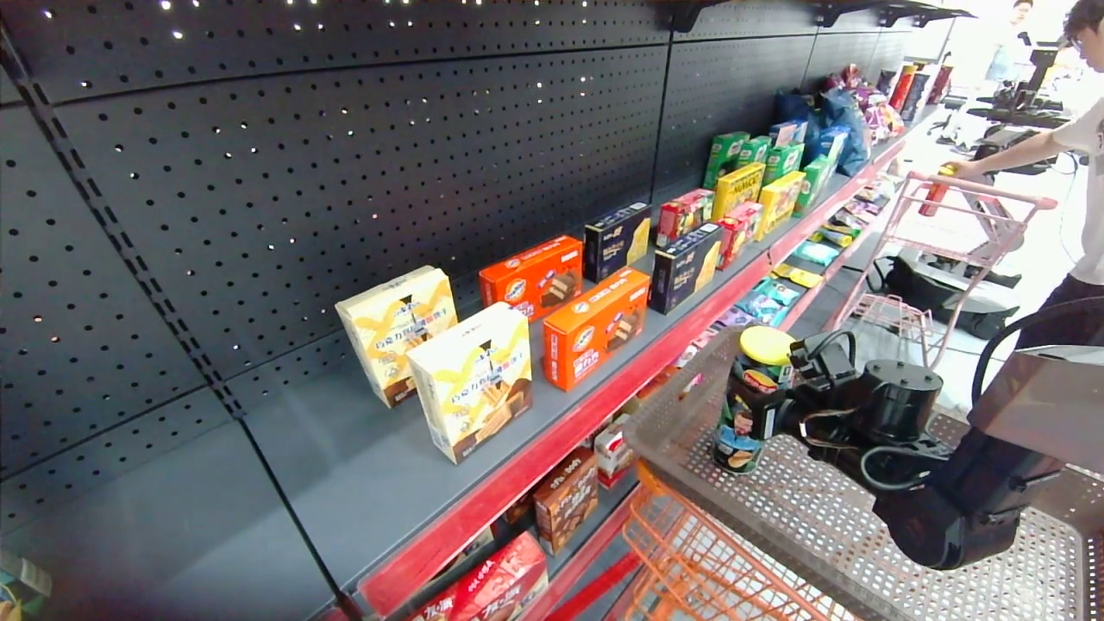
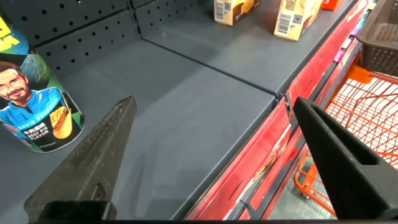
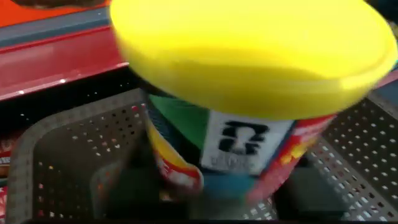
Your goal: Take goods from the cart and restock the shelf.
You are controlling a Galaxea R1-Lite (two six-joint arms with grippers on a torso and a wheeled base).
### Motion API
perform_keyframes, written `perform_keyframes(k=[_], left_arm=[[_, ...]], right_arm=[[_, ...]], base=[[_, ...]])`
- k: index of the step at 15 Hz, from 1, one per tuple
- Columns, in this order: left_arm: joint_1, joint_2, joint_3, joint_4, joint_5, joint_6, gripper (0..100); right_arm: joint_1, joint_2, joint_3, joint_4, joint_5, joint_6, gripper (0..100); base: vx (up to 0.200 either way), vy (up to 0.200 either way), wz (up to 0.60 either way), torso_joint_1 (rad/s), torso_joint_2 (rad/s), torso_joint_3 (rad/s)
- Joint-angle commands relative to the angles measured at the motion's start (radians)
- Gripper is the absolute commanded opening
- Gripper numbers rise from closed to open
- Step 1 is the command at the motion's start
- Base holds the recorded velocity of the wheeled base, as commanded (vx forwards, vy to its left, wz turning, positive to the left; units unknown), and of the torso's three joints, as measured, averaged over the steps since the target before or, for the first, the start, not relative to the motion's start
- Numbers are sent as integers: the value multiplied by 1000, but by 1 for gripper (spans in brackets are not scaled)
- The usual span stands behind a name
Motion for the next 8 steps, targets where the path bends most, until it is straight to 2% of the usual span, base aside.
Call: perform_keyframes(k=[1,3,4,5,8], left_arm=[[0,2,0,0,0,0,100],[0,2,0,0,0,0,100],[0,2,0,0,1,0,100],[0,2,0,0,0,0,100],[0,2,0,0,0,0,100]], right_arm=[[23,-56,-4,16,-1,16,0],[42,-136,-11,78,-26,36,0],[49,-257,-9,218,-116,41,0],[39,-340,2,332,-136,53,0],[20,-533,103,417,-139,71,0]], base=[[0,0,0,0,0,0],[0,0,0,0,0,0],[0,0,0,0,0,0],[0,0,0,0,0,0],[0,0,0,0,0,0]])
